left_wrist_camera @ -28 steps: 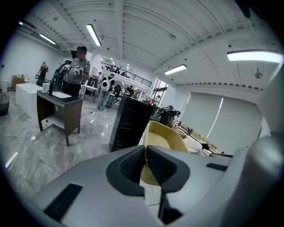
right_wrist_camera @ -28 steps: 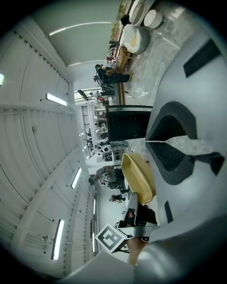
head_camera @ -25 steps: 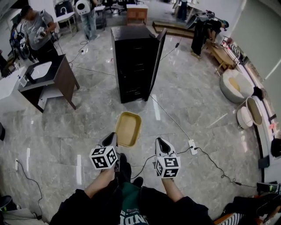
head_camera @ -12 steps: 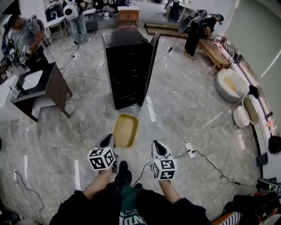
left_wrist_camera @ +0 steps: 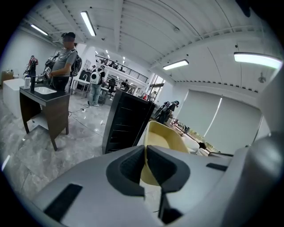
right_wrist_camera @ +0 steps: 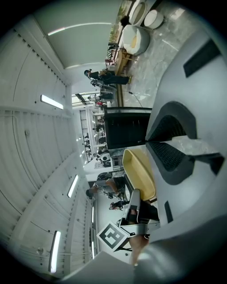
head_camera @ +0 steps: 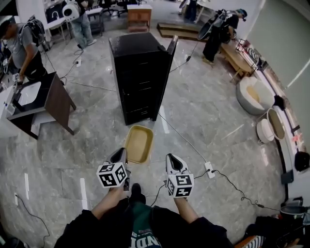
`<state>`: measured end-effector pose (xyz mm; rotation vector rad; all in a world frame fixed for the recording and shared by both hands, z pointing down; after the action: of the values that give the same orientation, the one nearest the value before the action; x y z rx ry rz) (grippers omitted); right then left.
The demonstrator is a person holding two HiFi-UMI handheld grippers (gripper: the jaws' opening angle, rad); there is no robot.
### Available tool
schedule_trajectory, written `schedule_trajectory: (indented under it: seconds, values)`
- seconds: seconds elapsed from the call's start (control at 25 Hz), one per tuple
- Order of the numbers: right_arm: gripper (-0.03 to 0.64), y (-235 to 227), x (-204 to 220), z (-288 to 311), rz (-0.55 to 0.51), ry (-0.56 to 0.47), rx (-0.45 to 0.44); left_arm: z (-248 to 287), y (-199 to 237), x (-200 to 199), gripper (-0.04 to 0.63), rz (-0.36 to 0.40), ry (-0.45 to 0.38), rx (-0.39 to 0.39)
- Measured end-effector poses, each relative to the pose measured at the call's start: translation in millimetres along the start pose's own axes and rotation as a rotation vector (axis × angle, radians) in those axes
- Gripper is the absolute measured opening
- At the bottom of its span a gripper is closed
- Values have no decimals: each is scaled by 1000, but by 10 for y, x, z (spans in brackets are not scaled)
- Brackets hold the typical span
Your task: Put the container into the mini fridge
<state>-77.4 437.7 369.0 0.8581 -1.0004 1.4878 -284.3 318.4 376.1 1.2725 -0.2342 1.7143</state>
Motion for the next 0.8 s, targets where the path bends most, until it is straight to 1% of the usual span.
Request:
schedule_trajectory:
  seconds: [0.28,0.48,0.8]
  values:
    - [35,-45,-144,392,3,11,18,352,201,-208,26,0,19,12]
    - [35,32,-185,670,23,18,28,551,404,-337,26,2,36,25]
    - [35,82,-163,881,38,56,42,763,575,-442,26,-12,60,32]
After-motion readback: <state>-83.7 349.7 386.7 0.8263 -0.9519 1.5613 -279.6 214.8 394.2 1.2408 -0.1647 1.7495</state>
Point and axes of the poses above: the fingertips, and each gripper's own axes: z forward along the fingers, y to its left, x out of its underside, the point moved 5 cm from there along -z, backward along the fingers, and after that the axes turned 1 degree about z, right-handed, at the moved point
